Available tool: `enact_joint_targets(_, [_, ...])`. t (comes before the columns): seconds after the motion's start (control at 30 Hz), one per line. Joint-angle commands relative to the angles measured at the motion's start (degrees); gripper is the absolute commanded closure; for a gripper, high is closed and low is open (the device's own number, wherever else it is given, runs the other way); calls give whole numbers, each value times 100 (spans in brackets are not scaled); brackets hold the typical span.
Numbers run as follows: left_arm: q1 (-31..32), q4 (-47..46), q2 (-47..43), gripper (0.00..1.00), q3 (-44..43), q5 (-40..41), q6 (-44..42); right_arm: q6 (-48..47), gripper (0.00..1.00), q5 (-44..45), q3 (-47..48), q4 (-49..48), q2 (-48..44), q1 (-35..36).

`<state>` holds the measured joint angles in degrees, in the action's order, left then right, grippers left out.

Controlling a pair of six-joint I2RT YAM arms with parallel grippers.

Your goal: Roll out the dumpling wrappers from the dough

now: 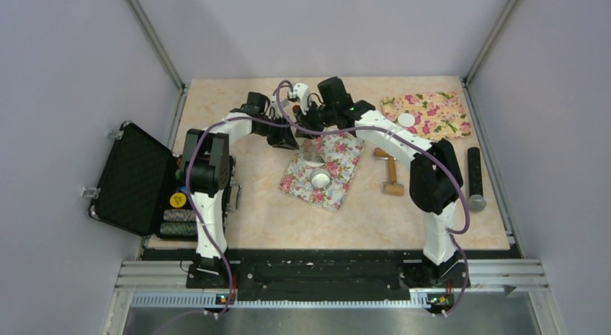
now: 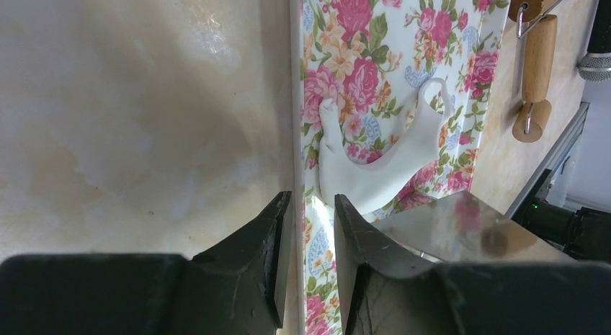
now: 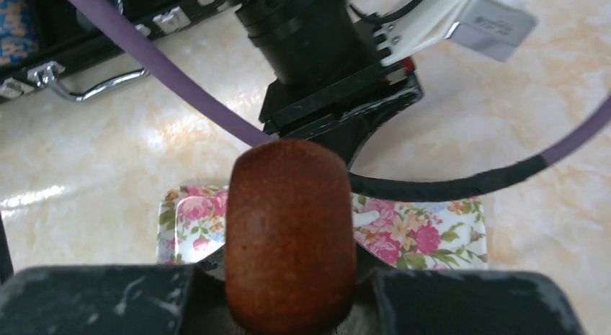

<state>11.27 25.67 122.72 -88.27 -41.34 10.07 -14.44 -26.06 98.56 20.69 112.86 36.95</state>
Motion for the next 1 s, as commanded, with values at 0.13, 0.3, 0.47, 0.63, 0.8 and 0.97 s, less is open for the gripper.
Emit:
enact_joint_targets(0.13, [-2,-102,-13,67,12,-78,-169,-1288,100,-1102,784,651,219,-56])
enact_joint_targets(0.3, [-2,-89,64,67,-15,-62,-171,-1793,100,-1075,895,967,346,-56])
enact_joint_targets(0.47, [7,-88,157,66,-33,-82,-143,-1913,100,-1284,1065,1306,467,-57])
enact_joint_targets(0.63, [7,-90,169,67,-33,-77,-142,-1942,100,-1319,1041,1302,516,-48])
enact_joint_targets(0.8, [16,-89,198,66,-31,-85,-145,-2020,100,-1087,1025,1298,647,-39])
enact_joint_targets(0.97, [70,-61,239,66,-54,27,-162,-2117,100,-506,796,989,605,17])
